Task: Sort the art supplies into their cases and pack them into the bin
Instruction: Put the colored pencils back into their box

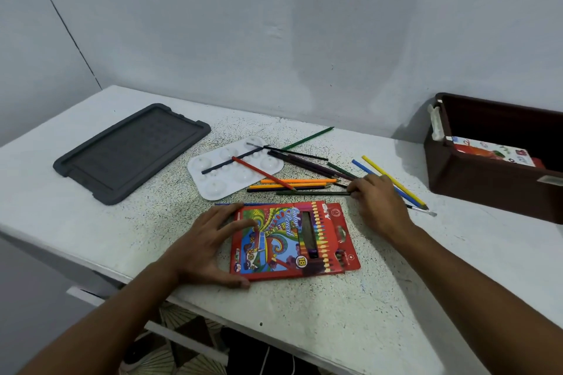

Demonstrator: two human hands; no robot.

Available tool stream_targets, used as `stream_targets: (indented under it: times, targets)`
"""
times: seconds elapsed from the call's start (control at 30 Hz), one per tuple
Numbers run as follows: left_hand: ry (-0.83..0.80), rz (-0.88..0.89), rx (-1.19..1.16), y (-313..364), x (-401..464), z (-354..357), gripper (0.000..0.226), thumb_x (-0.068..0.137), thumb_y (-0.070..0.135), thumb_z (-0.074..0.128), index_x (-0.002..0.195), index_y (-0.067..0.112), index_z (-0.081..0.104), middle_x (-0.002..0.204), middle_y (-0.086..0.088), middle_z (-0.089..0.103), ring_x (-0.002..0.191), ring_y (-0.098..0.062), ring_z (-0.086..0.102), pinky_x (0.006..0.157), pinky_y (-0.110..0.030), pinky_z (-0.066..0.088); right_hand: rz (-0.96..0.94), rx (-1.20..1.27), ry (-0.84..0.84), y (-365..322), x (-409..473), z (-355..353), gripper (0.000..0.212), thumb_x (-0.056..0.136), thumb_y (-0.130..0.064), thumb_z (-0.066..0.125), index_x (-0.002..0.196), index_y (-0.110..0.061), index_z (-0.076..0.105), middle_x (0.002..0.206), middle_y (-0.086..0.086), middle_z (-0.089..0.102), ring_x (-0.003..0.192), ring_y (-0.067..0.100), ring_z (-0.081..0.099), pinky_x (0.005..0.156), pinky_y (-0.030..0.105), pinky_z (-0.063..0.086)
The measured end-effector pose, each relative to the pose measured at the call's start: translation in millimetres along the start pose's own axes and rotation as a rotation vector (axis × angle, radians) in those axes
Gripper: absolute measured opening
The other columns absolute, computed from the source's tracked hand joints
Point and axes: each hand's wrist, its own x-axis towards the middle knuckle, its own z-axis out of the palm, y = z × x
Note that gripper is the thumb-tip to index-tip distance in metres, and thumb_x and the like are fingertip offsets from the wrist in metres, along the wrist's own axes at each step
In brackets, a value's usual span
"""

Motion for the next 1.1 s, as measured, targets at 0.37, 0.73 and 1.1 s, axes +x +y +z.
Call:
stream_targets:
  times: [0.37,0.73,1.1]
  targets:
    - [0.019,0.030,0.004,-2.0,1.9,0.7,0.096,0.060,0.087,0.060,0.141,0.041,0.038,0.154,0.002,0.026,0.138,-0.019,0.027,0.109,-0.042,0.028,0.038,0.053,0.084,84.0,-72.3,-50.5,0.015,0.084,0.003,0.067,0.095,-0.006,0.072,0.091,0.006,0.060,0.078,0.019,0.051,0.069,0.029,0.036]
    - [0.037,0.042,0.010,0.5,0.8,0.4,0.094,0.060,0.086,0.060,0.139,0.042,0.038,0.152,0.001,0.030,0.136,-0.019,0.030,0.108,-0.043,0.031,-0.065,0.262,0.019,36.6,-85.3,-29.9,0.029,0.083,0.005,0.063,0.094,-0.020,0.074,0.091,-0.010,0.066,0.084,0.007,0.059,0.074,0.008,0.042]
    - [0.023,0.029,0.010,0.2,0.2,0.9,0.093,0.060,0.087,0.059,0.139,0.046,0.035,0.153,0.001,0.027,0.138,-0.019,0.027,0.109,-0.046,0.032,0.197,0.714,-0.119,-21.2,-76.9,-0.6,0.029,0.089,0.002,0.062,0.092,-0.026,0.070,0.103,0.002,0.054,0.090,0.005,0.061,0.068,0.011,0.050]
